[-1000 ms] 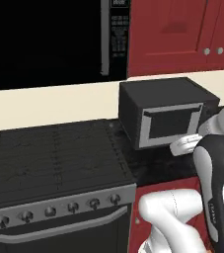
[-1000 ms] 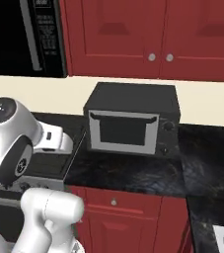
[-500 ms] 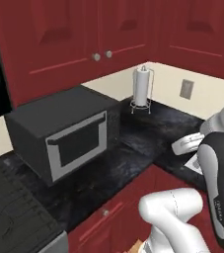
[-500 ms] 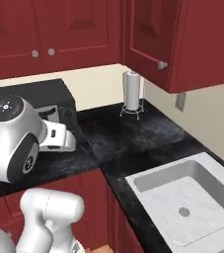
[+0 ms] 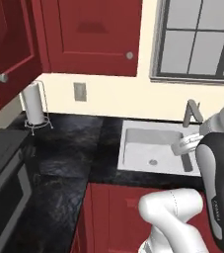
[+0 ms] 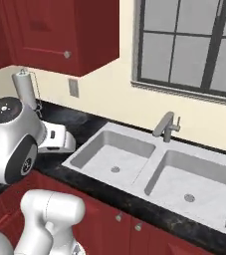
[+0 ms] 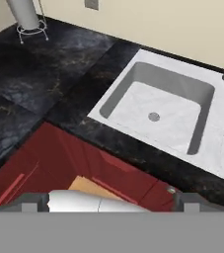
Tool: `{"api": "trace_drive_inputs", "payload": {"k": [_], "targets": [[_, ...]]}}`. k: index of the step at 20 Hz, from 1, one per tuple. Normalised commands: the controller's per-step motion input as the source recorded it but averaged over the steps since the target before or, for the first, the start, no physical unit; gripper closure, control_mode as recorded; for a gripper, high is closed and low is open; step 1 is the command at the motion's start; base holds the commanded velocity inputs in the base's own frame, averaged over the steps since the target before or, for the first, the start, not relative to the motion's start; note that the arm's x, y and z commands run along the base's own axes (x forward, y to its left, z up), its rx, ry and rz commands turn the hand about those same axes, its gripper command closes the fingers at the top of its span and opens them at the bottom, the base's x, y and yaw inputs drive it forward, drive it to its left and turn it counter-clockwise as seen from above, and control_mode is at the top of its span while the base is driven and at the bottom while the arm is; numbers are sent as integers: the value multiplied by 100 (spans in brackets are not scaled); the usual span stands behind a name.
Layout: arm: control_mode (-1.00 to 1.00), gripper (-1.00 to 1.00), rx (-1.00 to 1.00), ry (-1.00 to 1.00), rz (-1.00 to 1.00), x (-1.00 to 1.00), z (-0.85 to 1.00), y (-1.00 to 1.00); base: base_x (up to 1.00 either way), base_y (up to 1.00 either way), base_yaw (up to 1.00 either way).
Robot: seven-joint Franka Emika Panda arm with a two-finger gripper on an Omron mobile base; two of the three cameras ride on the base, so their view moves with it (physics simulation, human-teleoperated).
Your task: Navigate to the dishwasher.
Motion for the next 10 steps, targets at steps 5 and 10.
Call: {"api": "trace_drive_inputs", "payload": {"k": [5, 10], "targets": [[100, -100, 0, 0, 0, 0, 0, 0, -30, -15, -81], [100, -100, 0, 0, 0, 0, 0, 0, -24, -95, -56]]}}
